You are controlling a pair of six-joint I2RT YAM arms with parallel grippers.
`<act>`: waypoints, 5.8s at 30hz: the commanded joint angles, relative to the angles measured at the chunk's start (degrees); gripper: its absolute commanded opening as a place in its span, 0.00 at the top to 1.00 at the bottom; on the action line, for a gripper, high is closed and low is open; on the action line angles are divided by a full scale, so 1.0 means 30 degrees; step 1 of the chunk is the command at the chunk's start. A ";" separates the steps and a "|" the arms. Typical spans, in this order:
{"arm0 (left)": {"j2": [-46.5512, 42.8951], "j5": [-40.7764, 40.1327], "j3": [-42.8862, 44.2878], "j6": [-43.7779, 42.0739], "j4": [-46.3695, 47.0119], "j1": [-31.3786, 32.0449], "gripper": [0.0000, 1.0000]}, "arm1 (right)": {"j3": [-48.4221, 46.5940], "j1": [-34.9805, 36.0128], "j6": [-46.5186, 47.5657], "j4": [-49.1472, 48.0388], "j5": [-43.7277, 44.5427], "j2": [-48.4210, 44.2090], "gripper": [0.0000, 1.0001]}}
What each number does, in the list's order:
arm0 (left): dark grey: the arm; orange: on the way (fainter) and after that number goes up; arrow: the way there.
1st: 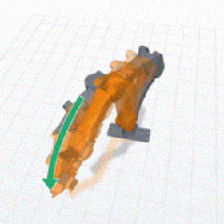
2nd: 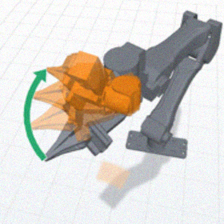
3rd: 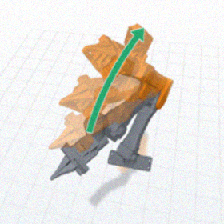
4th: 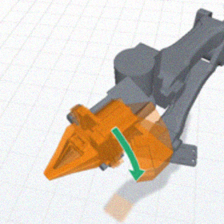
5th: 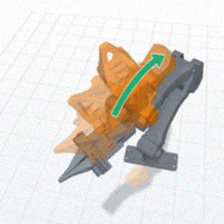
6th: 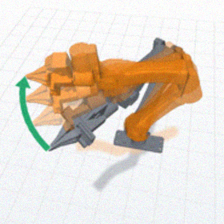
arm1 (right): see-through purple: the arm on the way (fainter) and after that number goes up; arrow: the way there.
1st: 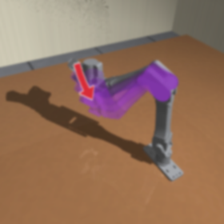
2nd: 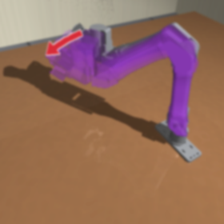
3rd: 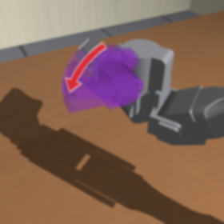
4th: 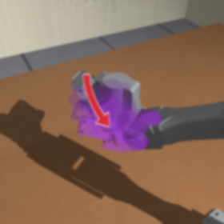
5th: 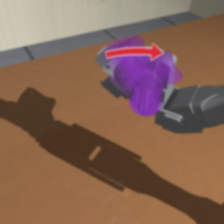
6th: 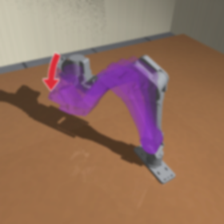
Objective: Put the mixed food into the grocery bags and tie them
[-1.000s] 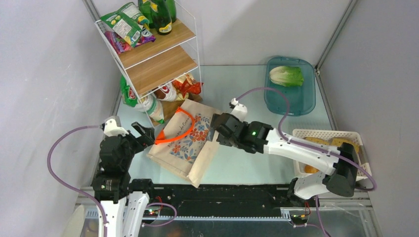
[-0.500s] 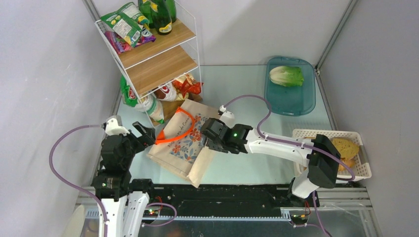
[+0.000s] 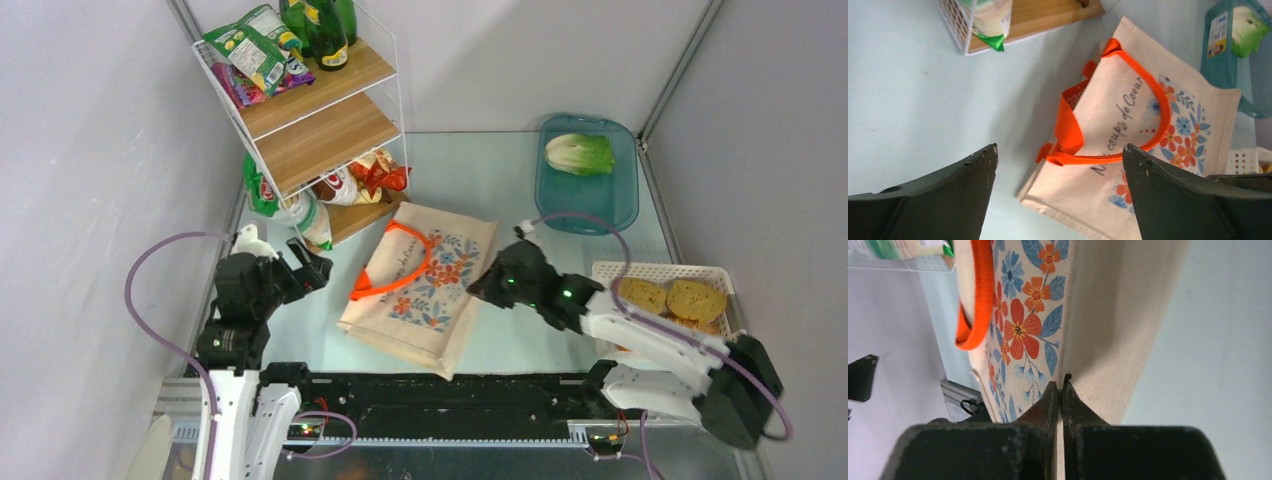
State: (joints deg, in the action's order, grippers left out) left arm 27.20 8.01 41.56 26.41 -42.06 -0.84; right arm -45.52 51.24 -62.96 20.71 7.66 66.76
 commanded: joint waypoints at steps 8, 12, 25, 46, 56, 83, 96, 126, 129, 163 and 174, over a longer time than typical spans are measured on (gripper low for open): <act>0.2206 0.0938 -0.0303 0.1717 0.1161 0.3780 0.02 | 0.6773 -0.8512 0.5375 -0.2356 -0.8139 -0.8306 1.00; 0.3000 -0.0301 -0.1369 0.3457 0.3028 0.6701 0.02 | 0.6821 -0.9738 0.6501 -0.1430 -0.9426 -0.8792 1.00; 0.8687 0.0950 -0.4806 0.5140 1.4487 0.8861 0.02 | 0.6823 -1.0138 0.7233 -0.0992 -1.0178 -0.9317 1.00; 0.8826 0.5031 -0.2553 0.5906 1.6266 1.1050 1.00 | 0.6779 -1.0196 0.7147 -0.0537 -0.9924 -0.9566 1.00; 0.6969 0.4484 0.4999 0.2002 0.9294 1.1977 1.00 | 0.3565 -0.8645 0.7795 -0.1191 -0.8961 -0.6175 0.56; 1.5469 -0.1118 0.9667 -0.0721 0.7098 2.0514 0.85 | -0.3266 -0.7261 1.0450 0.7887 -0.1893 -0.9311 0.01; 1.2324 -0.0653 0.9655 0.0204 0.7047 2.1169 0.01 | -0.6467 -0.6925 0.7798 0.7045 -0.0034 -0.7004 0.01; 1.1671 -0.6574 0.5835 0.2643 0.5487 1.6111 0.62 | -1.3533 0.2872 1.2404 1.0010 0.3659 0.1597 0.06; 1.1129 -0.6173 0.5361 0.2629 0.5920 1.6105 0.86 | -1.3637 0.3194 1.2412 0.9789 0.2993 0.2724 0.06; 0.8976 -0.6027 0.2722 0.2467 0.7139 1.6121 1.00 | -1.1524 -0.0931 1.4073 0.3259 0.4699 -0.5785 1.00; 0.8017 -0.6659 0.2326 0.2395 0.7136 1.6108 1.00 | -1.2826 -0.4886 1.6288 0.6255 0.9955 -0.8369 1.00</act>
State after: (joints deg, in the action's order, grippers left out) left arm 53.08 -10.44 48.51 34.09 -21.63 47.70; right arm -85.27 38.04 -16.84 34.15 30.98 41.52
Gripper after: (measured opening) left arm 0.008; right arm 0.009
